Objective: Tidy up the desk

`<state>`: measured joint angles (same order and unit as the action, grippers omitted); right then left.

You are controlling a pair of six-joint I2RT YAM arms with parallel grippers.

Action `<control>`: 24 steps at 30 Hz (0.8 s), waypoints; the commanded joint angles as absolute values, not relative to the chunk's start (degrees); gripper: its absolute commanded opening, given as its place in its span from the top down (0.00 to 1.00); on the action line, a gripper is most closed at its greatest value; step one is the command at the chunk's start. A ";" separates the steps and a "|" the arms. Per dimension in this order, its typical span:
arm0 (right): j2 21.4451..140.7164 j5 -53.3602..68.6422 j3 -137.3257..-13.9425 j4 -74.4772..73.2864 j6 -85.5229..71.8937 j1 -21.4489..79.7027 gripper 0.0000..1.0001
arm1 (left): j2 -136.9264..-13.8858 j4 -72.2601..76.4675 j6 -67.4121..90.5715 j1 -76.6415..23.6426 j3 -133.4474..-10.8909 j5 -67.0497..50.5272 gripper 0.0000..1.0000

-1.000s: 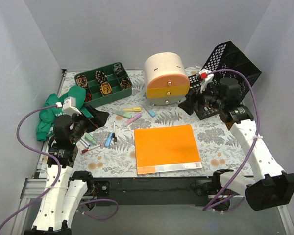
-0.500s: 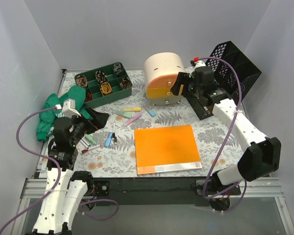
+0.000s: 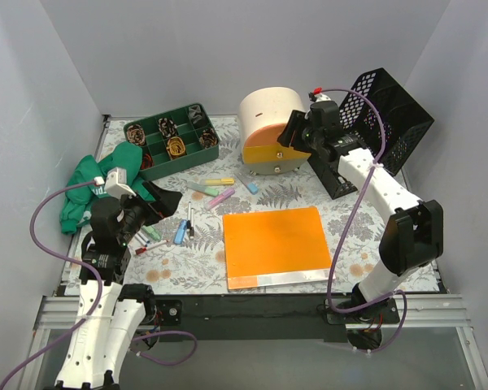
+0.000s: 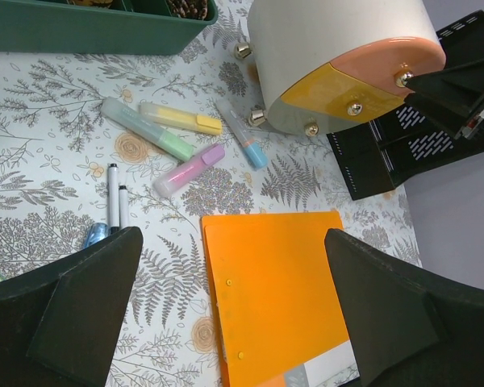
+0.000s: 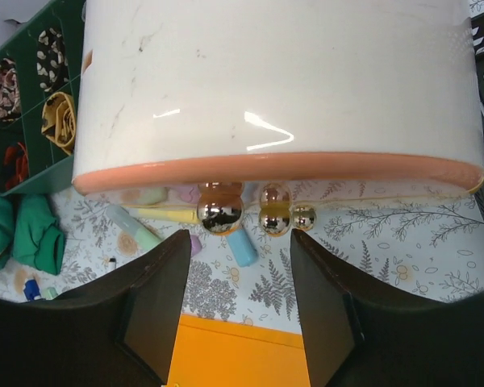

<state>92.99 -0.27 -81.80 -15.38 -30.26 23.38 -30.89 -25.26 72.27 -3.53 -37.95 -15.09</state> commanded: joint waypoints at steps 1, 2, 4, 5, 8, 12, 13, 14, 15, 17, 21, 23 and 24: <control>94.39 -1.67 -86.30 -11.87 -30.94 23.73 0.42 | -30.41 -25.49 71.72 -3.25 -37.53 -15.82 0.02; 95.09 -1.84 -86.57 -11.52 -30.94 23.64 0.43 | -30.32 -25.40 71.72 -3.25 -37.27 -15.82 0.02; 95.88 -1.93 -87.18 -11.43 -31.29 23.73 0.46 | -30.41 -25.23 71.72 -3.25 -37.18 -15.82 0.02; 96.15 -1.93 -87.27 -11.08 -31.64 23.73 0.46 | -30.41 -25.14 71.72 -3.25 -37.09 -15.91 0.02; 97.21 -2.28 -88.32 -10.99 -32.08 23.73 0.48 | -30.41 -25.14 71.72 -3.25 -36.91 -16.08 0.02; 98.44 -2.46 -88.94 -10.99 -33.22 23.73 0.49 | -30.15 -25.14 71.72 -3.25 -36.56 -16.17 0.02; 98.96 -2.46 -89.12 -10.99 -33.40 23.73 0.50 | -29.97 -25.05 71.72 -3.25 -36.56 -16.08 0.02; 99.14 -2.55 -89.21 -10.99 -33.49 23.82 0.51 | -29.62 -25.22 71.72 -3.25 -36.56 -16.00 0.02; 99.14 -2.64 -89.30 -11.07 -33.57 23.82 0.53 | -29.53 -25.22 71.72 -3.25 -36.48 -16.08 0.02; 99.49 -2.64 -89.47 -10.99 -33.66 23.82 0.58 | -29.27 -25.49 71.72 -3.25 -36.47 -16.00 0.02; 98.70 -2.46 -88.68 -10.81 -33.66 23.82 0.67 | -29.00 -25.75 71.89 -3.25 -36.39 -16.17 0.02; 97.74 -2.63 -87.63 -10.55 -33.49 23.82 0.70 | -28.92 -25.66 71.89 -3.25 -36.30 -16.35 0.02; 97.30 -2.64 -87.28 -10.63 -33.40 23.82 0.70 | -28.83 -25.75 71.89 -3.25 -36.47 -16.43 0.02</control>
